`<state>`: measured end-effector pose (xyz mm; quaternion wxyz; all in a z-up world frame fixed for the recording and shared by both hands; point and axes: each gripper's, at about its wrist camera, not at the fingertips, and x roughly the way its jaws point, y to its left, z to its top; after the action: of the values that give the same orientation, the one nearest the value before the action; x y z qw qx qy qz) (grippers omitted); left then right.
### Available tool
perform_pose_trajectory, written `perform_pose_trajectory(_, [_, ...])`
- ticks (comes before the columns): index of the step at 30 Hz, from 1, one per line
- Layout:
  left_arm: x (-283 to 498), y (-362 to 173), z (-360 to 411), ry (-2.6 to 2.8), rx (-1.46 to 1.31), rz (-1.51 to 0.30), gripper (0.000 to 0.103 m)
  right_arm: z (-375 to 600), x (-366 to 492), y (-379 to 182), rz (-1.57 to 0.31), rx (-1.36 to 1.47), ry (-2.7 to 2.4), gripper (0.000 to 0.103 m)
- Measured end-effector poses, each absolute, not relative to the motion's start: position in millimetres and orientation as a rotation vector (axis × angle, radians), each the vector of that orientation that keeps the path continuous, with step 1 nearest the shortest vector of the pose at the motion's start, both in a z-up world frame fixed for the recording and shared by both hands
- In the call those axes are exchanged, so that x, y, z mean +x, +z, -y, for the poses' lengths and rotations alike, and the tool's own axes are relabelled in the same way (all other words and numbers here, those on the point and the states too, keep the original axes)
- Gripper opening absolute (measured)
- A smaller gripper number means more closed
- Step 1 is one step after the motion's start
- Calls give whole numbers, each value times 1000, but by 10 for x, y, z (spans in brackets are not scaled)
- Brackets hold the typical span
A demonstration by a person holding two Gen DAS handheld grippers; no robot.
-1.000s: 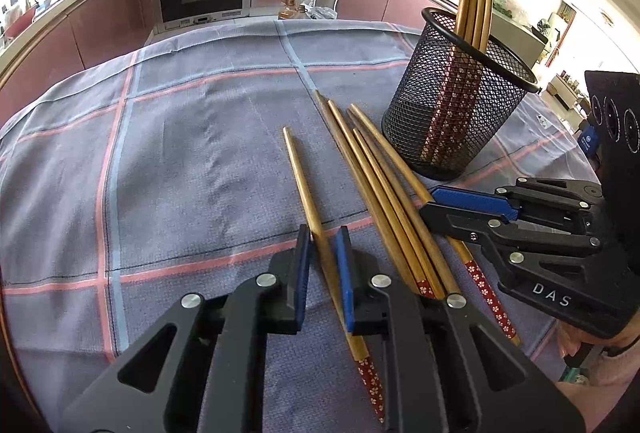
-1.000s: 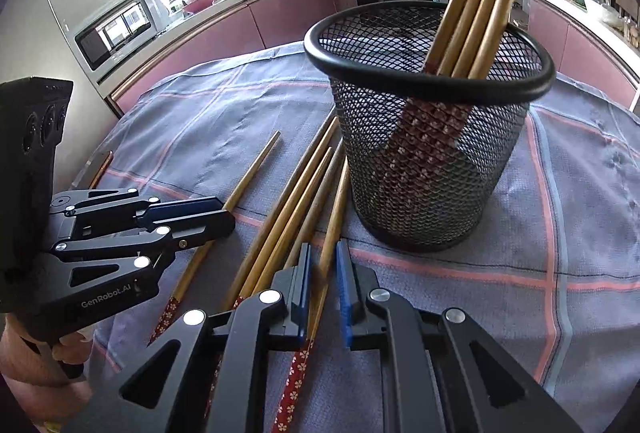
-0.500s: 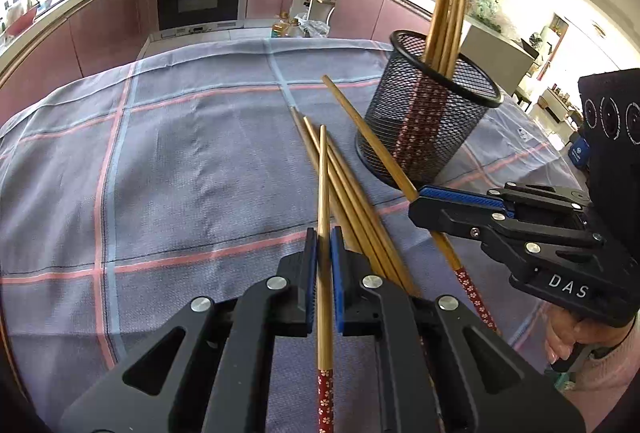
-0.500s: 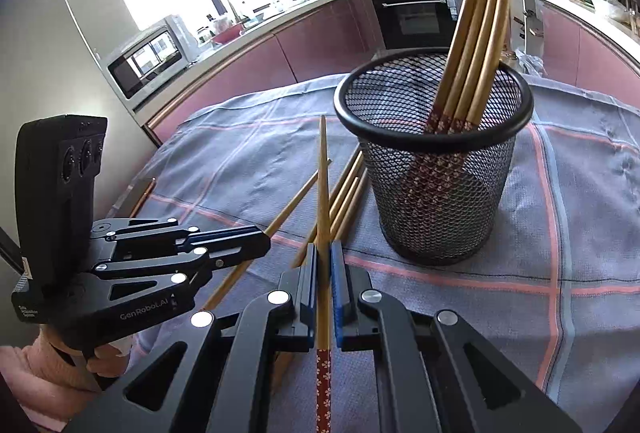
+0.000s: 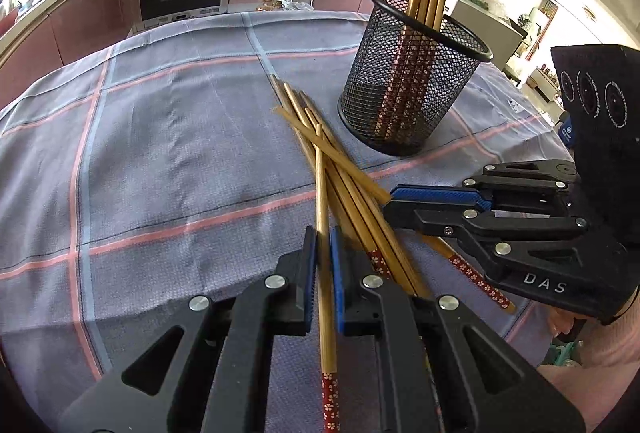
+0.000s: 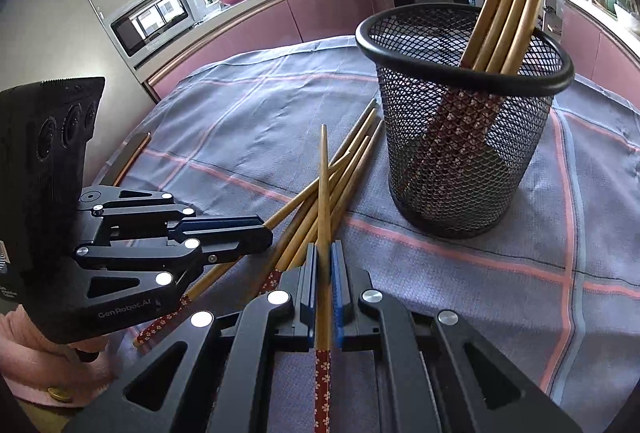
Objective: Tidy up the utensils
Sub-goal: 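Lift both chopsticks upright and lower them into the mesh cup, opening both grippers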
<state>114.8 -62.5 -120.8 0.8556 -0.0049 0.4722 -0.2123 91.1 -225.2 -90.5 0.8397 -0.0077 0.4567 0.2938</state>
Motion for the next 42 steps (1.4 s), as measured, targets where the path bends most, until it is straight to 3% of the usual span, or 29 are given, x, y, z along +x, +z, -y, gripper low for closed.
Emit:
perform_pose_trajectory(5, [1228,-1215,651,-461,3,-996,8,2268,1041,-955,-982,8,642,16])
perform_pose_trajectory(8, [1248,-1204,661,-455,2,-1000,8,2268,1053,-977,-985,35,667,7])
perform_pose_trajectory(13, [1190,-1121,604,-453,-27,-981,7,2328,942,-834,-924,32,664,6])
perform_pose_trajectory(26, [952,-270,494,-567,-123,-780,7,2736,678,-94,-670,100,638,6])
perform_pose_trajectory(42, [953,456,550,-596,-155,-609,7,2927,732,496,-520,90,618,6])
